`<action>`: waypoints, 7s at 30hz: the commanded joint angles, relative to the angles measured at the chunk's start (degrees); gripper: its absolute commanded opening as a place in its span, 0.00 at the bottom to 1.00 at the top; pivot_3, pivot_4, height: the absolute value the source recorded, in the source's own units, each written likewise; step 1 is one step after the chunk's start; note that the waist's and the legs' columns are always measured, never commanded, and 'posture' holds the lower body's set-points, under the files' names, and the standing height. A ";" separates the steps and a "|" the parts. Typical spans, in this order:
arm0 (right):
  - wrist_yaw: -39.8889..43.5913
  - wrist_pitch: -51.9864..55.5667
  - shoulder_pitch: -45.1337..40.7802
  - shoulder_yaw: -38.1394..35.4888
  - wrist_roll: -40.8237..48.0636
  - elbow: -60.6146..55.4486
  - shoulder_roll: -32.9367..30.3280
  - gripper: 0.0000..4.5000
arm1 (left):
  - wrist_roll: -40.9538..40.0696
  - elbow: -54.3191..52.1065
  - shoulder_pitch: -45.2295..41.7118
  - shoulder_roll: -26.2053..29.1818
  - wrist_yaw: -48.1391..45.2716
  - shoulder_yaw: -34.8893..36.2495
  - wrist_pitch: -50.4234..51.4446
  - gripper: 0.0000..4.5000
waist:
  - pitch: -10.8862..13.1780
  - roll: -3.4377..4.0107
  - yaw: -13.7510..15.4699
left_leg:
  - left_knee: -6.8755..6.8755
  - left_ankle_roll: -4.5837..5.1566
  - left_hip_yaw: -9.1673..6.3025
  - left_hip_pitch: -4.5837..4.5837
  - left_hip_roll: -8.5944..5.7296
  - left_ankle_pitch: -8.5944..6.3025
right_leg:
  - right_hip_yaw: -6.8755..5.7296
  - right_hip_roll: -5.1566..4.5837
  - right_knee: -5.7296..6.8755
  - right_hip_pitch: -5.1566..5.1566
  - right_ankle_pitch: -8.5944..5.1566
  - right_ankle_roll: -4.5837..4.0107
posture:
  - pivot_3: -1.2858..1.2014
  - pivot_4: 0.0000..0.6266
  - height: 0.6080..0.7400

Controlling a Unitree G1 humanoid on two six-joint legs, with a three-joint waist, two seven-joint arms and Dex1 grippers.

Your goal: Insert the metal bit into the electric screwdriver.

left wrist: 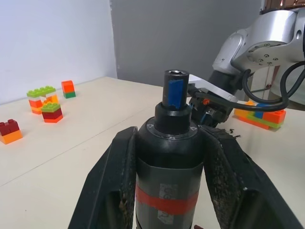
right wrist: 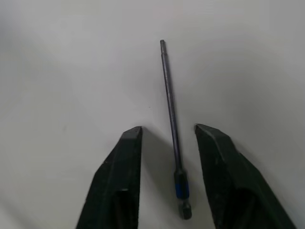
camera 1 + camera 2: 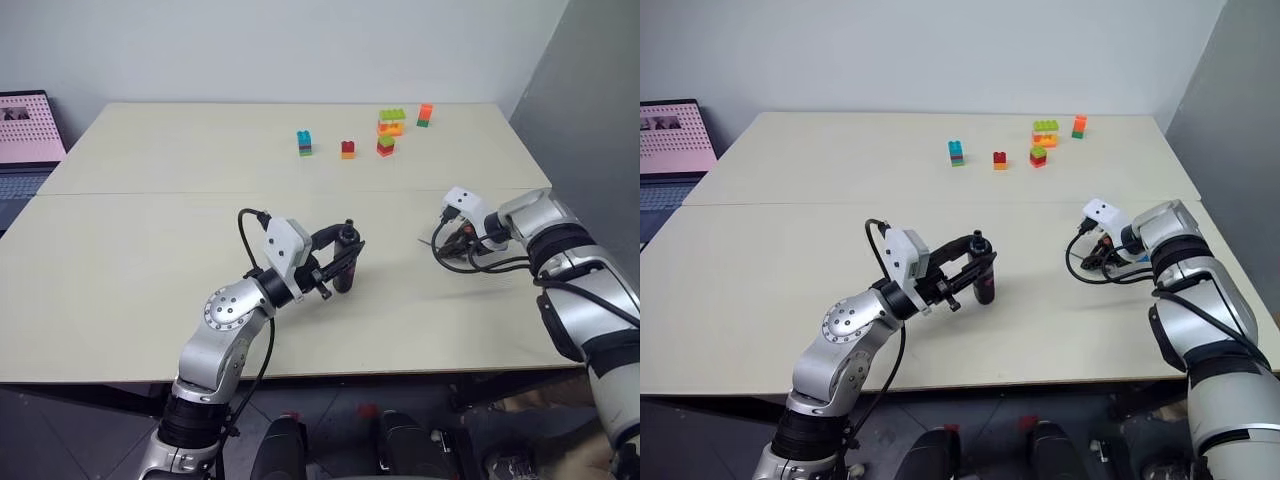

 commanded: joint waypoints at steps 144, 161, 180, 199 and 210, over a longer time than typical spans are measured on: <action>-50.62 0.76 39.41 -13.34 22.52 -87.49 33.71 0.00 | 13.37 8.67 -0.79 -12.47 21.80 -0.11 -14.10 0.36 | 0.00 0.00 -0.88 | -0.51 -0.02 0.17 -0.21 0.02 0.01 | 0.44 0.15 -0.23 -0.49 0.00 0.01 | 0.52 0.24 1.00; -49.22 8.34 39.64 -12.88 23.67 -92.41 28.55 0.00 | 13.36 8.60 -0.60 -12.33 22.02 0.17 -14.02 0.36 | 0.00 0.00 -0.92 | -0.52 -0.02 0.18 -0.23 0.02 0.01 | 0.45 0.15 -0.26 -0.50 -0.08 -0.12 | 0.52 0.24 1.00; -49.83 9.77 37.74 -25.42 31.38 -98.61 25.17 0.82 | 13.44 7.72 -1.51 -11.11 22.14 1.21 -12.51 0.36 | 0.00 -0.01 -0.95 | -0.56 -0.02 0.18 -0.26 0.02 0.01 | 0.44 0.15 -0.31 -0.52 -0.12 -0.19 | 0.52 0.24 1.00; -13.52 17.53 44.10 -32.71 43.58 -105.76 -22.09 0.84 | 29.62 35.41 -34.47 15.09 -8.33 -12.42 -21.79 0.36 | 0.12 -0.09 -0.06 | -0.82 0.02 0.23 -0.84 0.00 -0.02 | 0.43 0.15 -0.95 -0.89 0.03 0.10 | 0.52 0.24 1.00; -10.94 19.08 43.59 -27.70 41.08 -104.78 -29.06 0.84 | 38.07 61.16 -47.88 7.54 -25.64 -25.57 -32.15 0.36 | 0.16 -0.13 0.34 | -0.60 0.06 0.19 -1.17 0.00 -0.05 | 0.34 0.13 -0.99 -1.05 0.03 0.12 | 0.52 0.24 1.00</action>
